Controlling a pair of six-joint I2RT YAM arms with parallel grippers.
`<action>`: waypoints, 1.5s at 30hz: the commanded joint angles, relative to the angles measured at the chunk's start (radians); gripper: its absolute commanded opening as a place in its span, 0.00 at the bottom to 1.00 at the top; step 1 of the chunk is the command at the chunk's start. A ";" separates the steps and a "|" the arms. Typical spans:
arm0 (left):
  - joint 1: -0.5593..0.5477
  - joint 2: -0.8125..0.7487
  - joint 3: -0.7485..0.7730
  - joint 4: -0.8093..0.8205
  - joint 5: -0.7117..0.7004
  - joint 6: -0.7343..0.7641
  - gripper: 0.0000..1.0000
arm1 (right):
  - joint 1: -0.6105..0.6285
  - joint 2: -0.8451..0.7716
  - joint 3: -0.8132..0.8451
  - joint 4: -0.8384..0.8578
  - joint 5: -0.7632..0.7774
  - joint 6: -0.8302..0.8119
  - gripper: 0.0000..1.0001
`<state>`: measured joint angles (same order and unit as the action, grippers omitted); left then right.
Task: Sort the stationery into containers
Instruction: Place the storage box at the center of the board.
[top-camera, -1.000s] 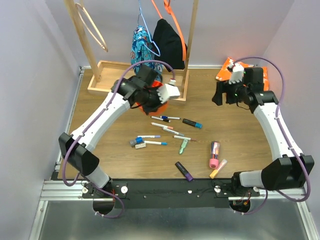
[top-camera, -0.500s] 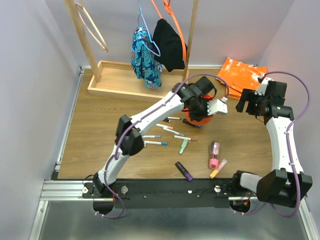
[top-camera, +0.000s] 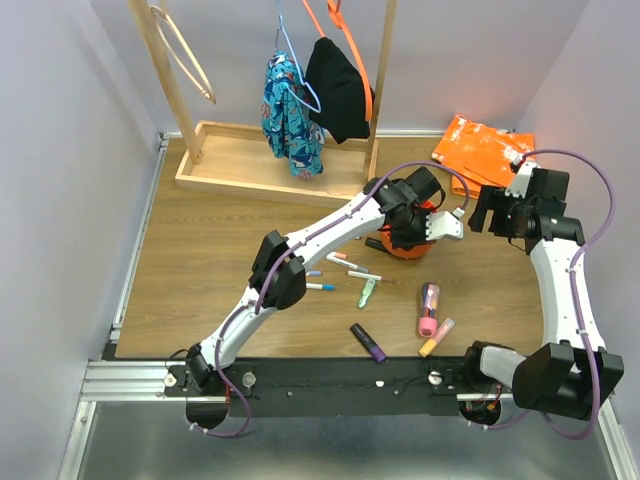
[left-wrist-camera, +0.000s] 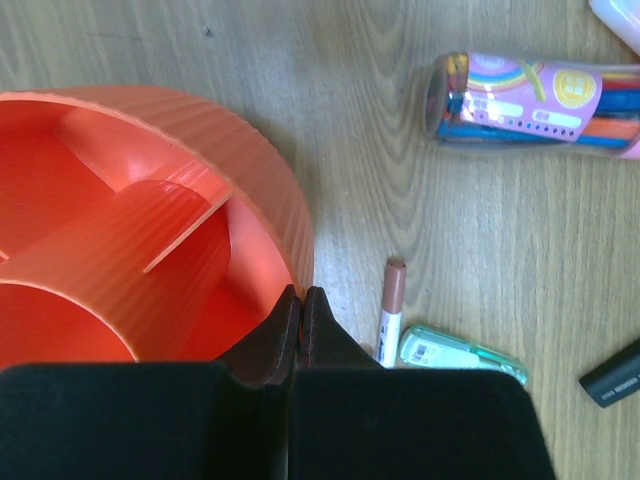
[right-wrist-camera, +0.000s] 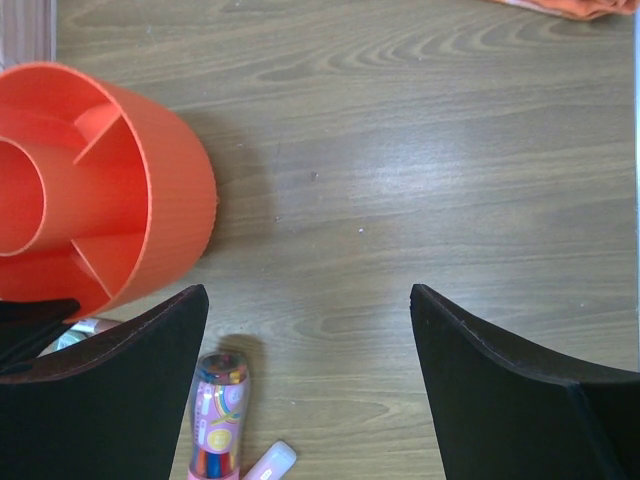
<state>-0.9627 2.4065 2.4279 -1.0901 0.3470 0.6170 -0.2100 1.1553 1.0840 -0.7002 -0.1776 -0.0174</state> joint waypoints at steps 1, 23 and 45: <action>-0.010 0.006 0.066 0.084 -0.008 0.012 0.00 | -0.005 -0.011 -0.039 -0.021 -0.037 -0.013 0.90; -0.030 0.098 0.092 0.200 -0.146 0.081 0.21 | -0.005 -0.020 -0.075 -0.021 -0.083 -0.001 0.90; -0.039 -0.430 -0.272 0.331 -0.270 -0.045 0.88 | -0.005 -0.036 -0.026 -0.146 -0.463 -0.278 0.95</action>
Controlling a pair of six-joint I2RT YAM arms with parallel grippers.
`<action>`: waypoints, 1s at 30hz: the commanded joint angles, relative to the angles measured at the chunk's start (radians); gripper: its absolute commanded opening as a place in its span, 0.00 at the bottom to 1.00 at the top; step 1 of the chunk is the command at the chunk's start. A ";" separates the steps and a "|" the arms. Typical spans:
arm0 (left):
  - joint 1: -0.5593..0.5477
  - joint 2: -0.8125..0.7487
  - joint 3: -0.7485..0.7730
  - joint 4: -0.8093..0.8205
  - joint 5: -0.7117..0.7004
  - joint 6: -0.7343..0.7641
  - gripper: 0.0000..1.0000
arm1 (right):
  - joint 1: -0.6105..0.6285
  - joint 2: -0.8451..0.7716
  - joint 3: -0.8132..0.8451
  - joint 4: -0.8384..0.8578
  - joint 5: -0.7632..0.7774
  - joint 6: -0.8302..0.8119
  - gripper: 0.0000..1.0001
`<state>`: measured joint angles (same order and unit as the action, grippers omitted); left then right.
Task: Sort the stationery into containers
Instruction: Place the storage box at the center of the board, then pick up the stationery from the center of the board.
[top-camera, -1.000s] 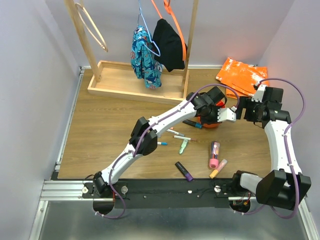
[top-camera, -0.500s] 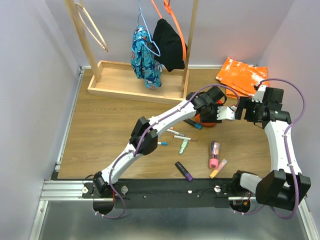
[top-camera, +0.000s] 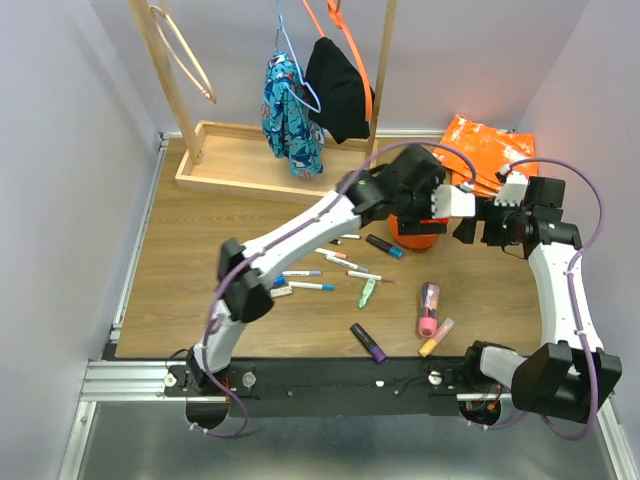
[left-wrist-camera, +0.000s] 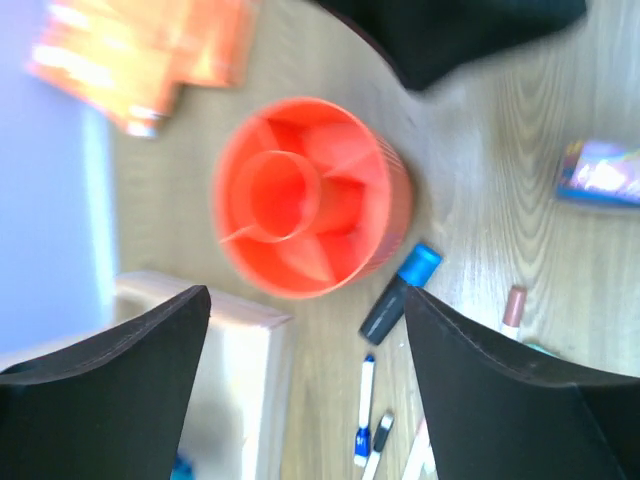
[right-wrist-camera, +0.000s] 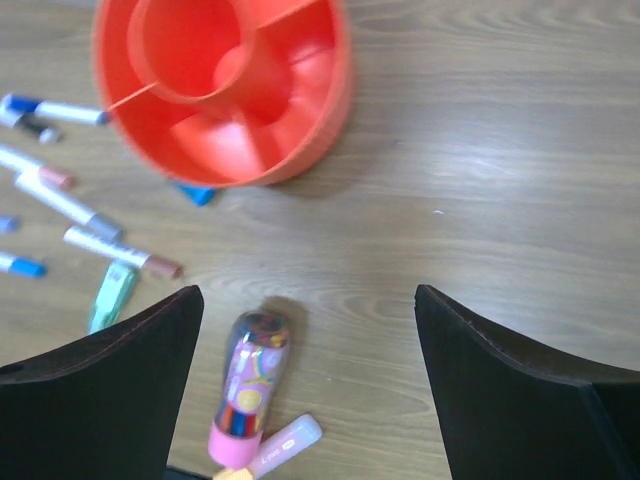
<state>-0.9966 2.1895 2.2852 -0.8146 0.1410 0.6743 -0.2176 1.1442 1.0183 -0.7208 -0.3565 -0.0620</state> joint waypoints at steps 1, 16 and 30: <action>-0.002 -0.282 -0.174 0.054 -0.069 -0.155 0.89 | 0.003 -0.024 0.060 -0.173 -0.324 -0.321 0.95; 0.150 -0.913 -1.093 0.143 0.000 -0.507 0.99 | 0.023 -0.343 -0.194 -0.603 -0.214 -2.174 0.88; 0.431 -1.100 -1.184 0.173 0.088 -0.519 0.99 | 0.328 -0.201 -0.198 -0.651 -0.154 -2.529 0.89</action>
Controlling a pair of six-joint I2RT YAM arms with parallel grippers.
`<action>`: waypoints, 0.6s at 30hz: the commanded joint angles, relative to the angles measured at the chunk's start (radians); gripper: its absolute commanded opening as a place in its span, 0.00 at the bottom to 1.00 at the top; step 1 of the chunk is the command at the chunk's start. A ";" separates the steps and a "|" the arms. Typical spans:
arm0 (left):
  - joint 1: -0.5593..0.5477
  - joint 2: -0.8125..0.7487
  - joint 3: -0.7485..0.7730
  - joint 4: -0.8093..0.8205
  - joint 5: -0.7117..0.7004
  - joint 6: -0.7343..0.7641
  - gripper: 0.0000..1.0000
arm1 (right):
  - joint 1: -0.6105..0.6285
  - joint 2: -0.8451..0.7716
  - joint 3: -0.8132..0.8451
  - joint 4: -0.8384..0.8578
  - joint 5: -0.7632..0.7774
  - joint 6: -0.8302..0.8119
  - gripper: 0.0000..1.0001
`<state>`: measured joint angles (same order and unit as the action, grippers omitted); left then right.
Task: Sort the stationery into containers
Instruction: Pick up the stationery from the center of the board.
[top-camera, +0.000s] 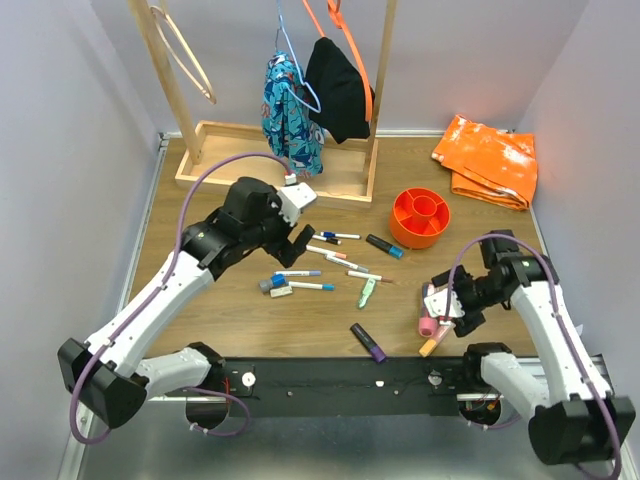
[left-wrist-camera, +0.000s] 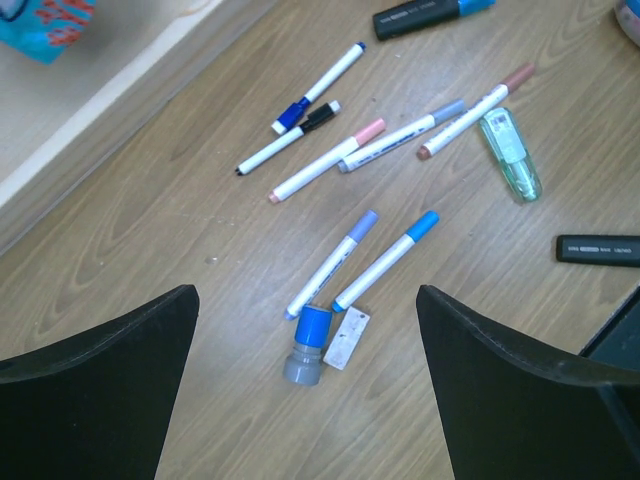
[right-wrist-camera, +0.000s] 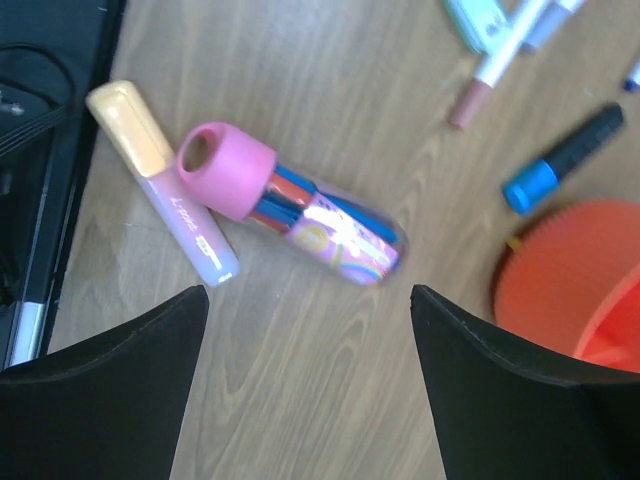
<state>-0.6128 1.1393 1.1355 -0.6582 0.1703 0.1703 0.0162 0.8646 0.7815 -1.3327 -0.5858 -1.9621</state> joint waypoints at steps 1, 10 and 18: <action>0.054 -0.070 -0.043 0.016 0.064 -0.014 0.99 | 0.109 0.111 0.042 -0.030 0.084 -0.629 0.88; 0.160 -0.141 -0.095 0.019 0.118 -0.051 0.99 | 0.320 0.244 0.065 0.035 0.184 -0.629 0.80; 0.200 -0.148 -0.088 0.014 0.130 -0.057 0.99 | 0.409 0.320 0.039 0.104 0.230 -0.629 0.73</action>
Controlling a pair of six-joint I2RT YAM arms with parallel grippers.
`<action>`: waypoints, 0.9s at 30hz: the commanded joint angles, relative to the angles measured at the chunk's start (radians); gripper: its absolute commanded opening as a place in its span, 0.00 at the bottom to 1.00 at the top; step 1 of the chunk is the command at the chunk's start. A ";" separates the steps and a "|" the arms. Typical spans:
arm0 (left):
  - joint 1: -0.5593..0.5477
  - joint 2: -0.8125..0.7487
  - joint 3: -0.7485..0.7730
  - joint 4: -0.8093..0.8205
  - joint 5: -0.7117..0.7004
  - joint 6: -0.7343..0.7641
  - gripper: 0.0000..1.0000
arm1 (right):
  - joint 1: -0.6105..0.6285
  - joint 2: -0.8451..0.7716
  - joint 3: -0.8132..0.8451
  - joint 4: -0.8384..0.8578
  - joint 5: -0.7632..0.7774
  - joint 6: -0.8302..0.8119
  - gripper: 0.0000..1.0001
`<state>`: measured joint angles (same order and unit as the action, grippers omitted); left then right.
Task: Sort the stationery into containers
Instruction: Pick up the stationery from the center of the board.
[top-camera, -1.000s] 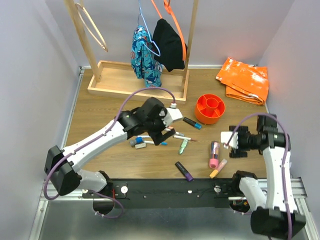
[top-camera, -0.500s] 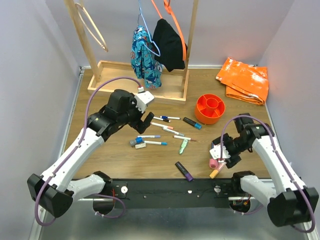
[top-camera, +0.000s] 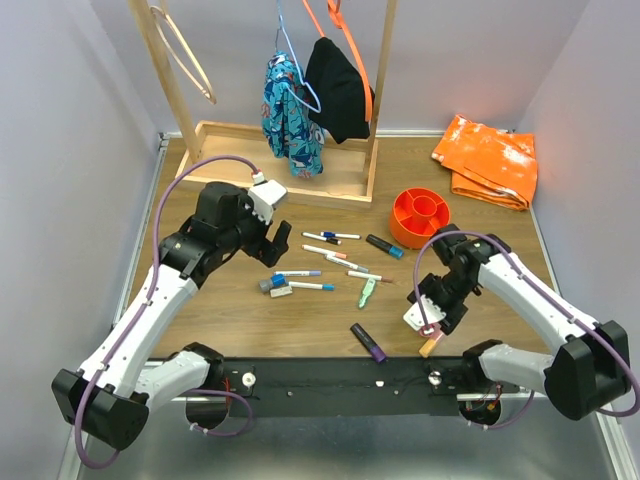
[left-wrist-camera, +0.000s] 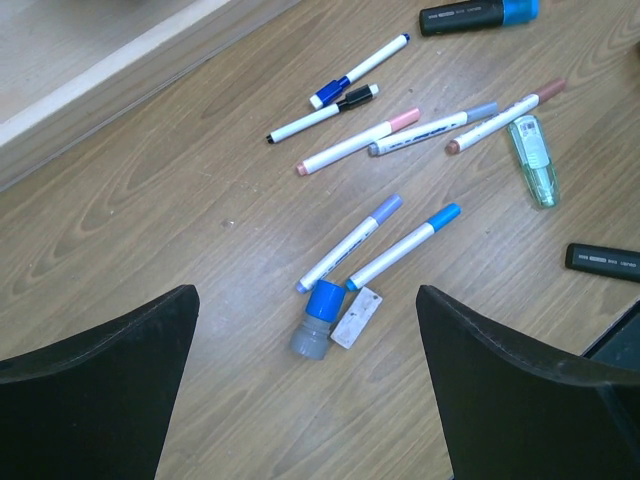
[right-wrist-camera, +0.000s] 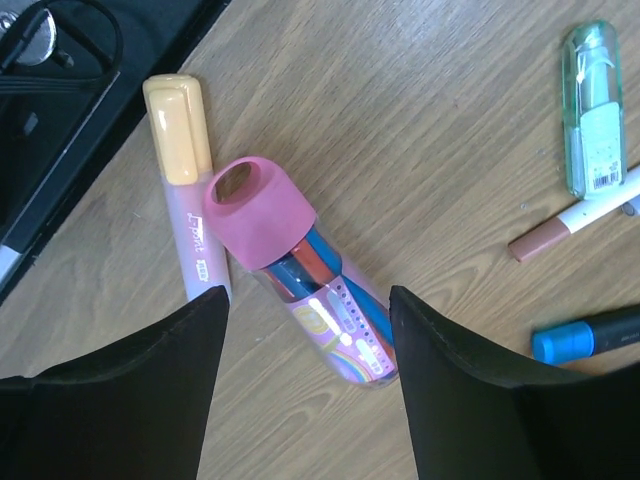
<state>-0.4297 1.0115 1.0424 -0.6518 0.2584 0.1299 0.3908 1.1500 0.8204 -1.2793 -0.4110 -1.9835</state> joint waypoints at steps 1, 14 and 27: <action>0.022 -0.019 0.007 0.006 0.044 -0.018 0.99 | 0.037 0.036 -0.009 0.060 0.060 -0.607 0.71; 0.097 -0.001 0.038 -0.002 0.041 -0.015 0.99 | 0.060 0.102 -0.098 0.155 0.087 -0.609 0.68; 0.198 -0.002 0.025 -0.005 0.076 -0.047 0.99 | 0.109 0.249 -0.107 0.291 0.043 -0.606 0.58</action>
<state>-0.2634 1.0138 1.0546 -0.6529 0.2913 0.1070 0.4793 1.3624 0.7238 -1.0443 -0.3435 -1.9839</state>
